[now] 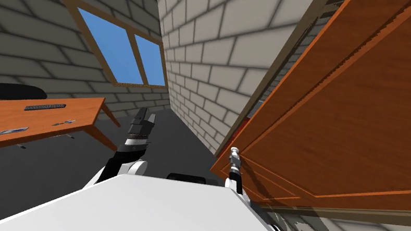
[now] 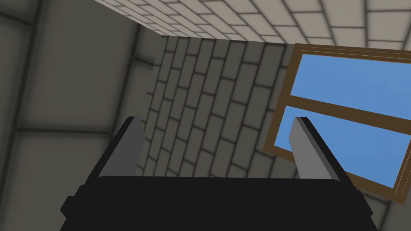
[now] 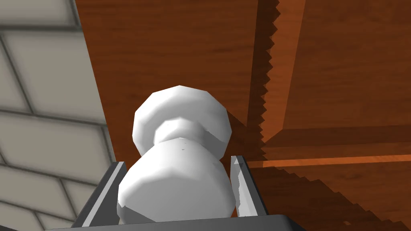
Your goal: Pull the door open
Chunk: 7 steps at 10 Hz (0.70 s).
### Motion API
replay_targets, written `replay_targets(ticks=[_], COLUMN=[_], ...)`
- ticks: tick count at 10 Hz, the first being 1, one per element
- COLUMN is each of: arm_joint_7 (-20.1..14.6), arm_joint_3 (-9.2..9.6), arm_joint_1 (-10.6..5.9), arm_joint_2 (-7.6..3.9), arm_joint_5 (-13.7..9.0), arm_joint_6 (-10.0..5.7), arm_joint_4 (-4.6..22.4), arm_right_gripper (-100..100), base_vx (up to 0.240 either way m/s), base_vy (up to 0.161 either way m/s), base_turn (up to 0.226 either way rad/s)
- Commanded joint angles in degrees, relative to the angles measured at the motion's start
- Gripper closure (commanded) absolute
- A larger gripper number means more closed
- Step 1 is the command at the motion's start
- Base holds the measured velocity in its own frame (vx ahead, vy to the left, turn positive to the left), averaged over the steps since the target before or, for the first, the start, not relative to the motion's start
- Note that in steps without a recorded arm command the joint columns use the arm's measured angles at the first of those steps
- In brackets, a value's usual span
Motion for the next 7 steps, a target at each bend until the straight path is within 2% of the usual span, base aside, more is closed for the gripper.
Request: replay_targets(ticks=[1, 2, 3, 7], arm_joint_7=[-1.1, -0.6, -1.8, -4.7], arm_joint_3=[1.23, 0.76, 2.17, 5.1], arm_joint_1=[-0.04, 0.02, 0.59, 1.74], arm_joint_2=[-0.28, -0.14, -0.74, -2.54], arm_joint_5=[0.7, 0.4, 1.1, 2.5], arm_joint_6=[-0.03, 0.03, -0.22, -1.14], arm_joint_4=[-0.4, -0.1, -0.4, -1.4], arm_right_gripper=[100, 100, 100, 100], base_vx=[-0.244, -0.103, -0.193, -0.234], base_vy=[-0.034, -0.008, -0.013, -0.014], base_turn=[0.079, 0.029, 0.078, 0.089])
